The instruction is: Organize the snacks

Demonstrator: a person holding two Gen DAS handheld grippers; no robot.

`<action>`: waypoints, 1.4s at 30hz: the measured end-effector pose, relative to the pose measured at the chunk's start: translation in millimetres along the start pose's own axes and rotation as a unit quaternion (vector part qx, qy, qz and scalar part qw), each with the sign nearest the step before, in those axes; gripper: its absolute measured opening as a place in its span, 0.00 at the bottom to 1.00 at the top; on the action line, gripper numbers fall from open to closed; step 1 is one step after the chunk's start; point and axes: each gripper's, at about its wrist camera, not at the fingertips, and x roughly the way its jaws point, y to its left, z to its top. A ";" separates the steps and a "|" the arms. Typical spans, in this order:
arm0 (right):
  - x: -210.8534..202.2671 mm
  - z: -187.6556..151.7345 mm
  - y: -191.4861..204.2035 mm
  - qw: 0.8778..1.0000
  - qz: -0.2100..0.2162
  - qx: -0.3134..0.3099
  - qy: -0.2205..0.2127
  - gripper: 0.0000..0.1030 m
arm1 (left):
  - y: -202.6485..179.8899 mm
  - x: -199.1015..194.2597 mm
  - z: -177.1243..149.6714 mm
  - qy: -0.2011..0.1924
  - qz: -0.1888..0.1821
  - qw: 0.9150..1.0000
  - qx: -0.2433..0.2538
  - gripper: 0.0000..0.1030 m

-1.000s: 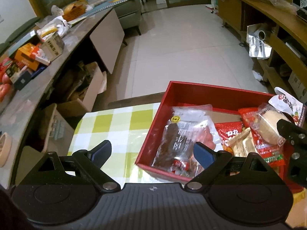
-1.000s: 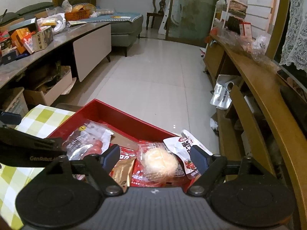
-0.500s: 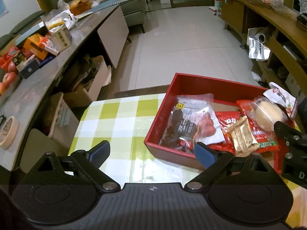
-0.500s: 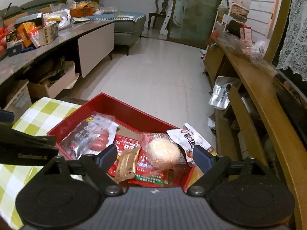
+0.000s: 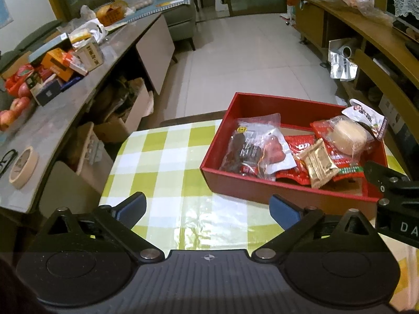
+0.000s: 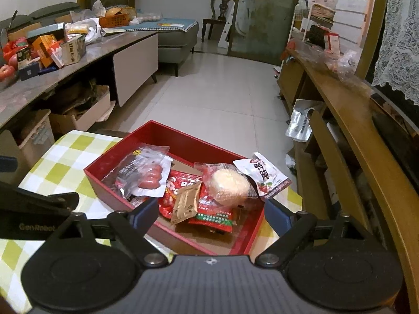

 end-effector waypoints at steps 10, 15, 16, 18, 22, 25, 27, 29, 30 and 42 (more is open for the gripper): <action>-21.3 -14.5 10.1 1.000 0.005 0.000 -0.002 0.91 | 5.0 -15.2 -16.7 -0.006 -0.004 1.000 -0.001 0.99; -30.7 -19.4 15.9 1.000 0.003 -0.005 -0.006 0.92 | 6.0 -22.1 -25.3 -0.009 -0.007 1.000 0.002 0.99; -32.6 -20.3 17.0 1.000 0.004 -0.005 -0.007 0.92 | 6.7 -23.3 -26.2 -0.010 -0.008 1.000 0.002 0.99; -35.5 -22.0 18.3 1.000 0.004 -0.006 -0.008 0.92 | 7.9 -25.9 -28.4 -0.011 -0.007 1.000 0.002 0.99; -39.6 -25.4 20.4 1.000 0.006 -0.005 -0.008 0.92 | 10.9 -29.8 -33.0 -0.013 -0.009 1.000 0.001 0.99; -43.6 -27.7 22.2 1.000 0.007 -0.007 -0.010 0.92 | 12.3 -32.6 -36.7 -0.016 -0.008 1.000 0.002 0.99; -46.3 -29.4 22.9 1.000 0.008 -0.006 -0.011 0.92 | 13.2 -35.9 -39.8 -0.019 -0.007 1.000 0.002 0.99; -49.8 -31.3 23.3 1.000 0.009 -0.006 -0.014 0.92 | 14.5 -38.3 -42.3 -0.020 -0.009 1.000 0.002 0.99; -51.2 -32.1 23.8 1.000 0.010 -0.005 -0.014 0.92 | 15.1 -39.6 -43.5 -0.022 -0.010 1.000 0.002 0.99; -62.1 -36.5 24.0 1.000 0.011 -0.006 -0.026 0.92 | 16.2 -50.9 -55.1 -0.047 -0.018 0.999 0.009 0.98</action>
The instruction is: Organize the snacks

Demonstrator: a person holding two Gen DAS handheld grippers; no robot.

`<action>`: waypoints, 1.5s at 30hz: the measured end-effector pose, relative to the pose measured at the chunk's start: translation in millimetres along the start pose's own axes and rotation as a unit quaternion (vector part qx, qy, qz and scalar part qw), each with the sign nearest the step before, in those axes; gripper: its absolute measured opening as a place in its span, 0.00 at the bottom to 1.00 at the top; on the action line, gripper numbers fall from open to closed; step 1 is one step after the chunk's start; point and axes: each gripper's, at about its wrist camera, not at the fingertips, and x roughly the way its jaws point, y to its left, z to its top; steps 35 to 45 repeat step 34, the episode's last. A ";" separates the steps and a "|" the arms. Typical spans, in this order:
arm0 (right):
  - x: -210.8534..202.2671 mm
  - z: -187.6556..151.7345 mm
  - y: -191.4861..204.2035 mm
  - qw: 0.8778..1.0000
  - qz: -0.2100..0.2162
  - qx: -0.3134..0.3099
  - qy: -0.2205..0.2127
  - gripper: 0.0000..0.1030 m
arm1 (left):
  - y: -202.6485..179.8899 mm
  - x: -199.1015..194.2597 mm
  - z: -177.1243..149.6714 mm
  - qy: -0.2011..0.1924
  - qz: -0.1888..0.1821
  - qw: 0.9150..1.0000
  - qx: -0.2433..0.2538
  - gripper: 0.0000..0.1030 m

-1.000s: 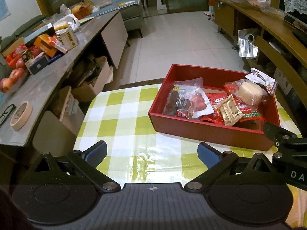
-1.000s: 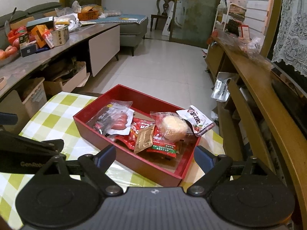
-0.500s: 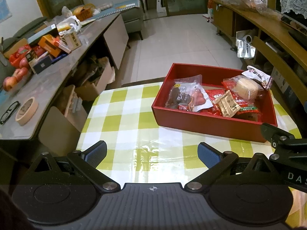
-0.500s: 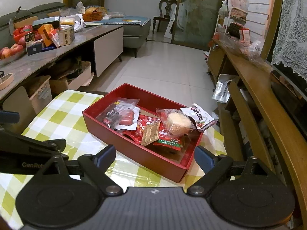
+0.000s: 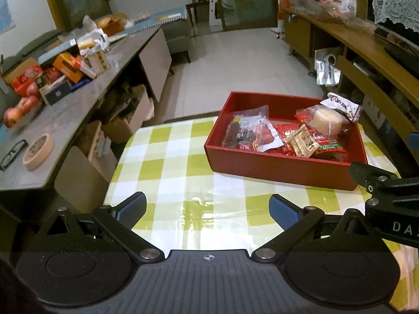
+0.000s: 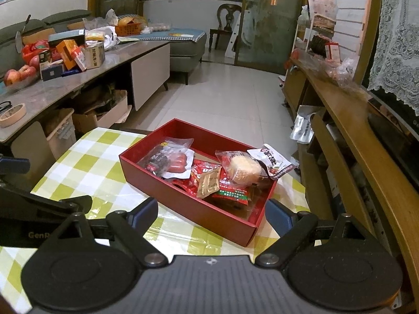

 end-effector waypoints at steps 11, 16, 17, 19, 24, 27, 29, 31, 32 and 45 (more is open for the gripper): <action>-2.4 -0.5 1.8 1.000 0.002 -0.004 -0.006 0.92 | -0.6 -5.2 -2.1 -0.015 0.007 1.000 0.011 0.96; -0.8 -0.8 0.0 1.000 0.009 0.003 -0.001 0.92 | -0.9 -3.9 -2.5 -0.015 0.010 1.000 0.009 0.97; -0.4 -0.7 -1.2 1.000 0.011 0.005 0.000 0.92 | -0.5 -3.6 -2.4 -0.015 0.010 1.000 0.007 0.98; 0.4 -0.7 -1.6 1.000 0.015 0.006 0.002 0.92 | 0.9 -3.7 -2.6 -0.016 0.011 1.000 0.003 0.98; 4.2 -2.1 -1.9 1.000 0.019 0.005 0.009 0.93 | 3.0 -1.7 -3.3 -0.015 0.016 1.000 -0.002 1.00; 6.0 -3.1 -2.8 1.000 0.020 0.006 0.013 0.95 | 4.0 -0.2 -3.5 -0.012 0.017 1.000 -0.004 1.00; 7.4 -3.9 -3.1 1.000 0.020 0.005 0.016 0.95 | 4.5 0.5 -3.4 -0.010 0.018 1.000 -0.007 1.00; 9.3 -4.7 -3.1 1.000 0.021 0.006 0.019 0.95 | 5.4 2.0 -3.7 -0.006 0.019 1.000 -0.009 1.00; 10.5 -5.2 -3.6 1.000 0.020 0.006 0.022 0.95 | 5.7 2.9 -3.8 -0.005 0.019 1.000 -0.009 1.00; 12.8 -6.2 -4.8 0.999 0.022 0.008 0.027 0.95 | 6.2 4.1 -4.4 -0.002 0.020 1.000 -0.011 1.00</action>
